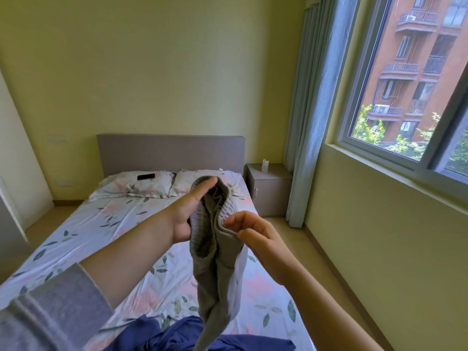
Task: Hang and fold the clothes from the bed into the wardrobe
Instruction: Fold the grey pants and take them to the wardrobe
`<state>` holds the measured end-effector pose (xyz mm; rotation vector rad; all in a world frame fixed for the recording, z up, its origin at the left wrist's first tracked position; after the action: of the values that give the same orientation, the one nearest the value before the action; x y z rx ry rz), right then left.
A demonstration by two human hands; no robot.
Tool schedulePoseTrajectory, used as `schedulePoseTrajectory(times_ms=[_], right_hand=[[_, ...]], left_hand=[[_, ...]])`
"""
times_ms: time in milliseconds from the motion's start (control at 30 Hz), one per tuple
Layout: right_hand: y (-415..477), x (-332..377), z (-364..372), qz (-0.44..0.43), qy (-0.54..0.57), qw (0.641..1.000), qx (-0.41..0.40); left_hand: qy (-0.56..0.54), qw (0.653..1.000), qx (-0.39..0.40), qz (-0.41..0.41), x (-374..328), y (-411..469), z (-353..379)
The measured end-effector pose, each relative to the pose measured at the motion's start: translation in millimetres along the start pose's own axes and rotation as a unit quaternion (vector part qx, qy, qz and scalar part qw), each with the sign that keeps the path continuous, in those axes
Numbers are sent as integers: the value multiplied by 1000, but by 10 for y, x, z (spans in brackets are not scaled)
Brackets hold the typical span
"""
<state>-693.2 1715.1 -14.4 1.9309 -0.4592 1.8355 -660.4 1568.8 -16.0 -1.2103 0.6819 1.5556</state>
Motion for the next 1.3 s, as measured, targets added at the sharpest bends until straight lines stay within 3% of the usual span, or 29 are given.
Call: schedulePoseTrajectory(times_ms=[133, 267, 333, 400, 467, 567, 633, 800, 867, 967, 1133, 1300], right_hand=[[38, -86, 101, 2, 37, 999, 12], [52, -152, 125, -12, 46, 999, 5], [29, -143, -1, -28, 39, 997, -60], [-11, -132, -269, -48, -11, 982, -181], [-8, -179, -463, -7, -78, 973, -219], [85, -284, -409, 75, -93, 988, -97], [145, -292, -304, 68, -46, 995, -52], [204, -256, -320, 5, -50, 985, -162], [205, -221, -315, -14, -64, 981, -180], [186, -173, -330, -18, -89, 981, -173], [-28, -439, -645, 78, -82, 981, -158], [-290, -1253, -819, 261, -28, 947, -183]], left_hand=[[85, 996, -3, -25, 20, -58, 15], [162, 986, -45, 19, -88, -20, -96], [179, 982, -27, 55, -175, -25, -113], [194, 977, 12, 87, -263, -67, -86], [227, 966, 54, 110, -356, -125, -54], [294, 942, 111, 121, -462, -197, 12], [343, 921, 141, 120, -517, -231, 83], [480, 854, 162, 117, -497, -311, 193], [544, 819, 119, 140, -453, -301, 166], [553, 803, 50, 214, -491, -285, 135], [555, 786, 37, 272, -648, -269, 202], [598, 769, 88, 210, -757, -140, 236]])
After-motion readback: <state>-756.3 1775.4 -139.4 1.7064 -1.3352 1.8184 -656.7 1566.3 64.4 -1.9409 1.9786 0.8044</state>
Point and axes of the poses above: each hand's wrist, its own y-axis towards the middle knuckle, its own z-axis out of the palm, x = y × z, the point moved 6 cm from there along y, towards the middle knuckle, and after that the axes turned 12 degrees about z, right-handed, at the moved point
